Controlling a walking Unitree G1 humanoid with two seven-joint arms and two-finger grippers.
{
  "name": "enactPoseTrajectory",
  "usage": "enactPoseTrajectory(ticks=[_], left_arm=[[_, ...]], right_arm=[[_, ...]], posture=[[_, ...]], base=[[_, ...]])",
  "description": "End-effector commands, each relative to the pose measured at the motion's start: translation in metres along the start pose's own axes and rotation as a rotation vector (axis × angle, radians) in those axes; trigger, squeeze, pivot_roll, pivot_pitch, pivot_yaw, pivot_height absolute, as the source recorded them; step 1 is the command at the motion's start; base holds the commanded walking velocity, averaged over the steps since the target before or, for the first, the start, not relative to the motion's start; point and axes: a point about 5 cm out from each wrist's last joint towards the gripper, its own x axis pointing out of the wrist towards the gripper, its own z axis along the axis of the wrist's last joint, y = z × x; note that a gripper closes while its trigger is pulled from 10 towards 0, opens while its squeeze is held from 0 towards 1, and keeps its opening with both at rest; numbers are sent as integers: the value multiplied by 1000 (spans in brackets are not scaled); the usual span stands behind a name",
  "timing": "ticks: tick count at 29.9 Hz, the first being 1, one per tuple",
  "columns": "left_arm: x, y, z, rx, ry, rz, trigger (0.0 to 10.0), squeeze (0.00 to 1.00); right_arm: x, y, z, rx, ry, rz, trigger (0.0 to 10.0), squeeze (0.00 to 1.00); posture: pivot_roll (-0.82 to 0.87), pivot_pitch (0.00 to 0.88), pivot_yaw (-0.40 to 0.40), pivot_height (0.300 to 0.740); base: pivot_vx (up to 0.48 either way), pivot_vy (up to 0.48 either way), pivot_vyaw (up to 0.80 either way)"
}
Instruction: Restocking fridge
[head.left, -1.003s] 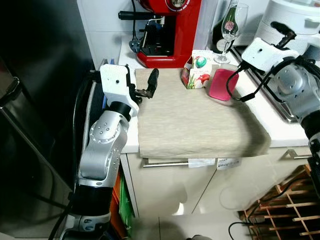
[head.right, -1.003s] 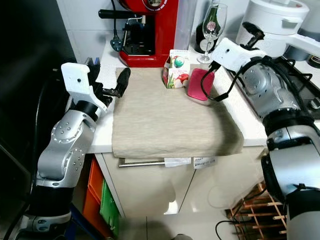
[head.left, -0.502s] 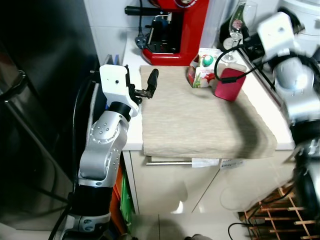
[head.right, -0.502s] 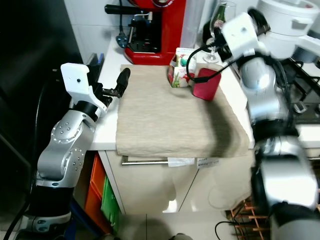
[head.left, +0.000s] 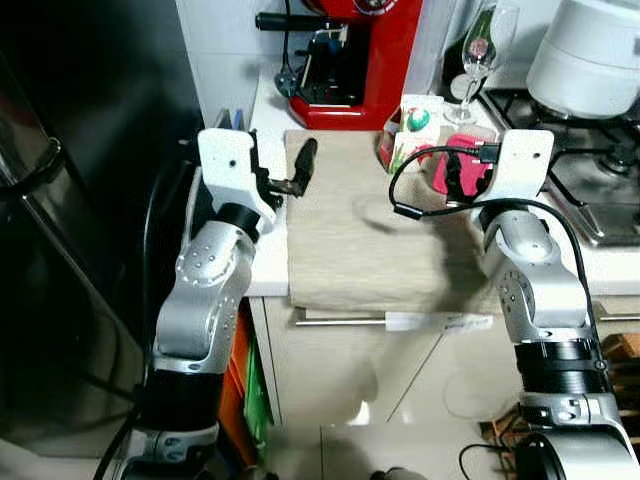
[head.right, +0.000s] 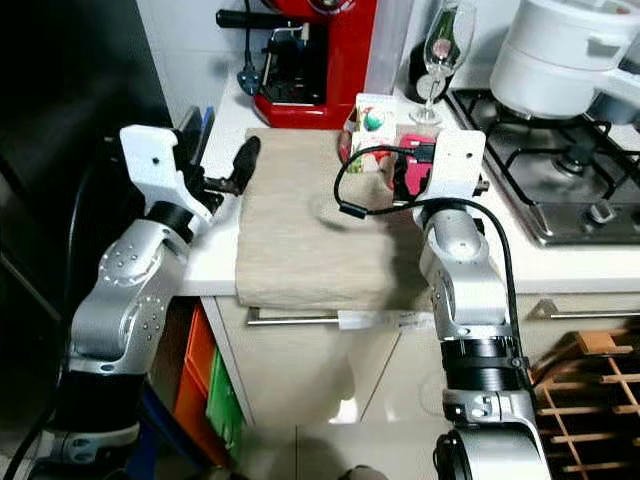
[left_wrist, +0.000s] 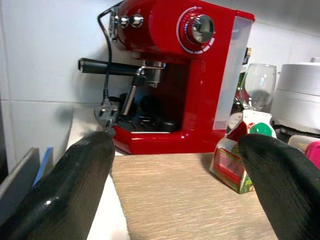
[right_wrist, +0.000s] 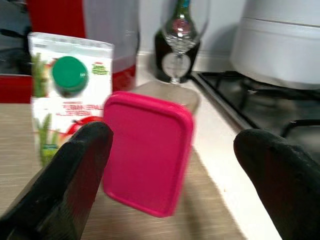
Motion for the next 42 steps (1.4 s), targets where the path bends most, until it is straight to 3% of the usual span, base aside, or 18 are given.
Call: enactPoseTrajectory(ticks=[1, 4, 16, 21, 30, 35, 42], left_arm=[[1, -1, 0, -2, 6, -10, 10000, 0], [2, 0, 1, -7, 2, 0, 10000, 0], [4, -2, 1, -9, -5, -2, 10000, 0], [4, 0, 3, -2, -14, 3, 10000, 0], [4, 0, 1, 2, -11, 6, 10000, 0], [12, 2, 6, 26, -29, -4, 10000, 0], [19, 1, 12, 33, -46, -25, 10000, 0]], right_arm=[[-1, -1, 3, 11, 14, -16, 10000, 0], [-2, -7, 0, -1, 53, -59, 10000, 0], [17, -1, -8, 16, 138, -31, 10000, 0], [21, 7, 0, 36, 130, -8, 10000, 0], [12, 29, 6, 105, 132, 61, 10000, 0], [28, 52, 9, 99, 125, 86, 10000, 0], [39, 41, -3, 83, 156, 27, 10000, 0]], posture=[[-159, 55, 19, 735], [-160, 49, 16, 735], [-152, 31, 10, 735], [-138, 26, 3, 735], [-147, 13, 4, 735], [-106, 0, 11, 735], [-107, 0, 39, 735]], base=[[0, 0, 0], [0, 0, 0], [0, 0, 0], [0, 0, 0], [0, 0, 0], [0, 0, 0], [0, 0, 0]])
